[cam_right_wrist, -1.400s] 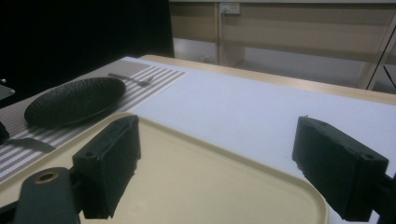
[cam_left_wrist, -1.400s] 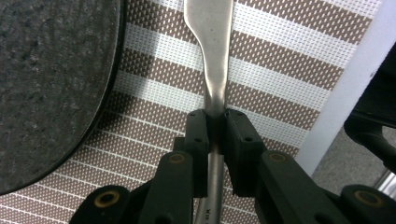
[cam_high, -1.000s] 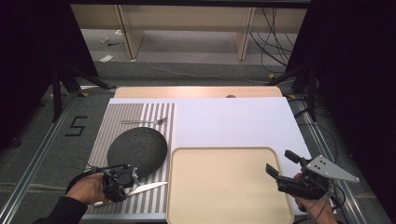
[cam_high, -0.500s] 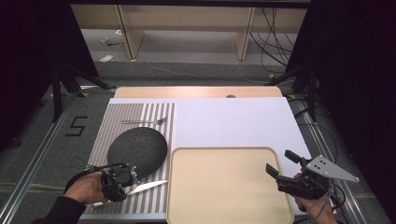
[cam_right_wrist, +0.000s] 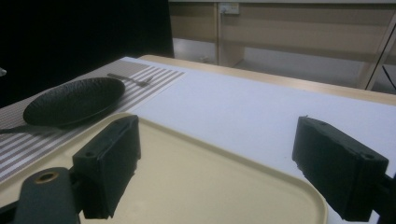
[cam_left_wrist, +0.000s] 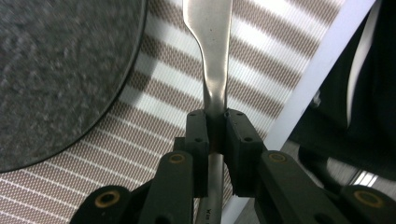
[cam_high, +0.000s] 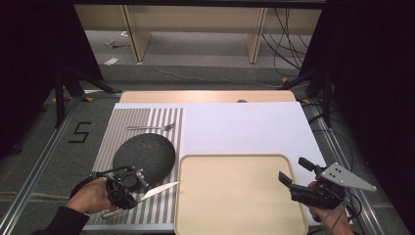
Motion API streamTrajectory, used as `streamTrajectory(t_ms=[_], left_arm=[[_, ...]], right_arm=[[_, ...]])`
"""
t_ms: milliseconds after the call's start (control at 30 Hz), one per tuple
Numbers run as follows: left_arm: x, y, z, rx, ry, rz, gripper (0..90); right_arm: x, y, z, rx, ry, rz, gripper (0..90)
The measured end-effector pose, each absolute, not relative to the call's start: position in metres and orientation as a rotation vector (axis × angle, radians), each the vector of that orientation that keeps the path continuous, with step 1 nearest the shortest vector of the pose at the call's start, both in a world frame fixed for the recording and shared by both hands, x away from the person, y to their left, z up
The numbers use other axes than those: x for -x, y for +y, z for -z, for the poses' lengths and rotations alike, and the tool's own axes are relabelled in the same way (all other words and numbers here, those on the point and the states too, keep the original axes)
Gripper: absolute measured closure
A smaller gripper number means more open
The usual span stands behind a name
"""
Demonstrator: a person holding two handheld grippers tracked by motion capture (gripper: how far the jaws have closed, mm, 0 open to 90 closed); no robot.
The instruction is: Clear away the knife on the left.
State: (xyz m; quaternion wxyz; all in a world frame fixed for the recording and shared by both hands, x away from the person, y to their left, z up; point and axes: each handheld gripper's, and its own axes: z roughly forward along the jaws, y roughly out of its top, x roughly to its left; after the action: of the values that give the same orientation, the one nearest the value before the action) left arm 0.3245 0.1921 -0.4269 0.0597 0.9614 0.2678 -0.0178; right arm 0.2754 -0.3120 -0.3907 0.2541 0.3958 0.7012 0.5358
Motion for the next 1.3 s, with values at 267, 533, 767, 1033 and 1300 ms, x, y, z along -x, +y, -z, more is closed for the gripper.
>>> streamTrajectory(t_ms=[267, 533, 767, 1033, 1300], left_arm=[[-0.324, 0.181, 0.414, -2.774, 0.857, 0.075, 80.1], [-0.327, 0.167, 0.412, -2.734, 0.838, 0.102, 80.1], [-0.332, 0.157, 0.412, -2.697, 0.820, 0.110, 80.0], [-0.335, 0.145, 0.410, -2.684, 0.805, 0.116, 80.1], [-0.338, 0.130, 0.409, -2.679, 0.789, 0.137, 80.1]], right_arm=[[-0.275, -0.312, 0.391, -1.074, 1.905, -1.456, 16.3], [-0.276, -0.312, 0.391, -1.074, 1.905, -1.458, 16.3], [-0.275, -0.312, 0.390, -1.073, 1.904, -1.458, 16.2], [-0.275, -0.312, 0.390, -1.074, 1.905, -1.457, 16.2], [-0.275, -0.312, 0.390, -1.074, 1.905, -1.458, 16.2]])
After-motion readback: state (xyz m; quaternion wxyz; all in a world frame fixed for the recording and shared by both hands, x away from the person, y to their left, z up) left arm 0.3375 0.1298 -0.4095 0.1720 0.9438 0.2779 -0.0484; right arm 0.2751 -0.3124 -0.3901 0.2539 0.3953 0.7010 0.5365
